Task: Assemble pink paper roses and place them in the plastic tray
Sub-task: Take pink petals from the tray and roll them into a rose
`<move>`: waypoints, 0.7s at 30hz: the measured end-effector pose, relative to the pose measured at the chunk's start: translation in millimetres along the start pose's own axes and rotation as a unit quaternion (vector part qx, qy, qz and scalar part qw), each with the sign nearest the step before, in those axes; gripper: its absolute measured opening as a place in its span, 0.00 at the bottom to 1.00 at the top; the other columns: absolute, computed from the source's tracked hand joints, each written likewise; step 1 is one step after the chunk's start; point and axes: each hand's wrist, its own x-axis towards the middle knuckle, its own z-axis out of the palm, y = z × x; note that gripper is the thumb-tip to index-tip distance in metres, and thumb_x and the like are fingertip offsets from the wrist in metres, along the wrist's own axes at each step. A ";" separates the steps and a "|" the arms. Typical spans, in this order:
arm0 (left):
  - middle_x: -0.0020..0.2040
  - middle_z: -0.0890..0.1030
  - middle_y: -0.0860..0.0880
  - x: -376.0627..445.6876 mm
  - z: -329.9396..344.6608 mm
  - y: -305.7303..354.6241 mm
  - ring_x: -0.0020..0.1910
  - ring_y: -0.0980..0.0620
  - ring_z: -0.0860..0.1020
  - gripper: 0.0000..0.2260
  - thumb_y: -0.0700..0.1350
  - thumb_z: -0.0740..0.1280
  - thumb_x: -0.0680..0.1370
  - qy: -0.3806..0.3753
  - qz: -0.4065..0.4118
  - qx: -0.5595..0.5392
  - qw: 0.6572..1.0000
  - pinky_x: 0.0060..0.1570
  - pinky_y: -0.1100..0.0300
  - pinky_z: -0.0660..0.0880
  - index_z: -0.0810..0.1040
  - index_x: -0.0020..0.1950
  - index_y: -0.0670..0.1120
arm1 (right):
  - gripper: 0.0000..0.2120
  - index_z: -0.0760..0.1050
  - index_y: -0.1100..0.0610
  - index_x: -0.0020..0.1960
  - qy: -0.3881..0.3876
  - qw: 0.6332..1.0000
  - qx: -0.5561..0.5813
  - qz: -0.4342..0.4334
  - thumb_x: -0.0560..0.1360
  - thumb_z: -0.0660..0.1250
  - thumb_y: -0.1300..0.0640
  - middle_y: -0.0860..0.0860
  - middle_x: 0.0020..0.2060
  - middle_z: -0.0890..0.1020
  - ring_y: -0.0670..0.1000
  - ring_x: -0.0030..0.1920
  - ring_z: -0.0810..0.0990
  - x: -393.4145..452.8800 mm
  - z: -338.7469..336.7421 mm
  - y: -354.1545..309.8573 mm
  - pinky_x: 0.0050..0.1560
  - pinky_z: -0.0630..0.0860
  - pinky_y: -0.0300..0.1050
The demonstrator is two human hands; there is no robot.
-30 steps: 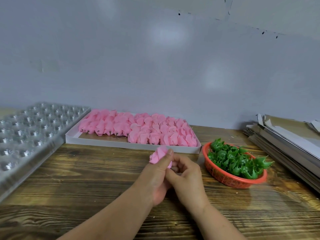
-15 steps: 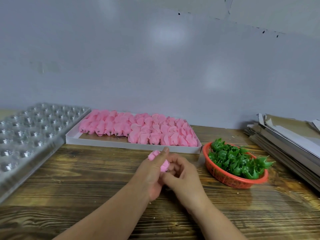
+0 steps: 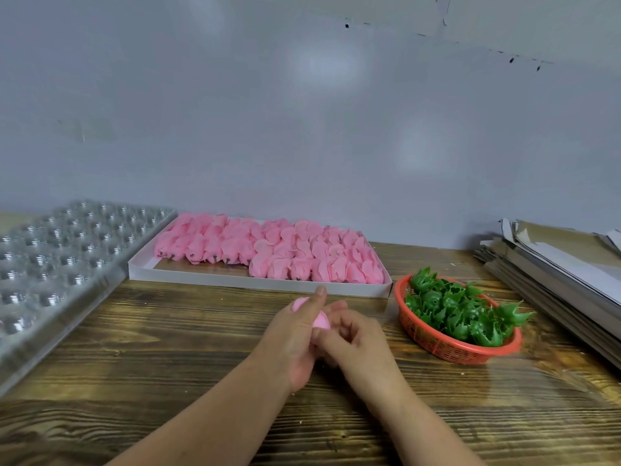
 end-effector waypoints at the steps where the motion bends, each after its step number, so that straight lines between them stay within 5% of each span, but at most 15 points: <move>1: 0.36 0.83 0.41 0.8 -0.1 -0.2 0.32 0.46 0.81 0.13 0.50 0.69 0.73 0.015 -0.003 -0.005 1.000 0.35 0.54 0.77 0.74 0.44 0.40 | 0.03 0.77 0.57 0.40 0.014 0.998 -0.058 -0.030 0.68 0.70 0.62 0.53 0.31 0.79 0.48 0.31 0.73 -0.8 0.5 0.1 0.35 0.72 0.44; 3: 0.25 0.75 0.44 3.3 -0.9 -3.4 0.27 0.50 0.77 0.18 0.51 0.67 0.77 0.046 0.005 0.021 0.999 0.31 0.59 0.76 0.71 0.33 0.40 | 0.10 0.76 0.52 0.45 0.027 0.985 -0.160 -0.063 0.64 0.71 0.58 0.49 0.36 0.81 0.46 0.34 0.77 -2.6 1.6 2.5 0.38 0.74 0.44; 6: 0.28 0.75 0.44 4.2 -0.7 -7.2 0.31 0.48 0.77 0.20 0.52 0.67 0.77 0.066 0.012 0.046 0.997 0.36 0.57 0.76 0.71 0.31 0.41 | 0.09 0.77 0.51 0.46 0.038 0.964 -0.250 -0.086 0.66 0.70 0.55 0.46 0.37 0.81 0.45 0.38 0.77 -3.3 3.5 3.4 0.39 0.74 0.44; 11: 0.36 0.84 0.45 1.4 0.9 -1.4 0.33 0.49 0.82 0.11 0.49 0.65 0.79 0.027 0.000 0.029 0.999 0.38 0.54 0.77 0.76 0.49 0.41 | 0.03 0.80 0.60 0.41 -0.015 0.997 -0.075 -0.025 0.69 0.69 0.65 0.55 0.35 0.80 0.45 0.33 0.73 -0.2 -0.4 0.1 0.37 0.71 0.40; 14: 0.44 0.86 0.43 0.6 0.6 0.2 0.39 0.44 0.82 0.09 0.49 0.63 0.80 0.029 -0.004 0.045 0.999 0.37 0.53 0.75 0.74 0.54 0.45 | 0.07 0.79 0.60 0.35 -0.039 0.999 -0.002 0.024 0.71 0.66 0.67 0.56 0.30 0.78 0.49 0.32 0.74 0.0 -2.6 -0.8 0.35 0.72 0.41; 17: 0.39 0.85 0.43 1.2 0.4 0.4 0.37 0.45 0.80 0.11 0.48 0.64 0.80 0.057 0.001 0.047 0.997 0.41 0.52 0.79 0.75 0.51 0.40 | 0.02 0.79 0.57 0.40 -0.013 0.995 -0.099 -0.023 0.68 0.69 0.62 0.53 0.33 0.80 0.46 0.33 0.74 -0.3 -0.3 0.0 0.38 0.72 0.43; 21: 0.29 0.78 0.47 1.0 -0.5 -3.6 0.30 0.51 0.76 0.15 0.50 0.66 0.79 0.107 0.029 0.109 0.988 0.34 0.58 0.74 0.75 0.37 0.43 | 0.09 0.78 0.51 0.44 0.027 0.970 -0.234 -0.053 0.64 0.71 0.53 0.45 0.36 0.81 0.44 0.38 0.78 -3.1 3.0 1.9 0.41 0.76 0.45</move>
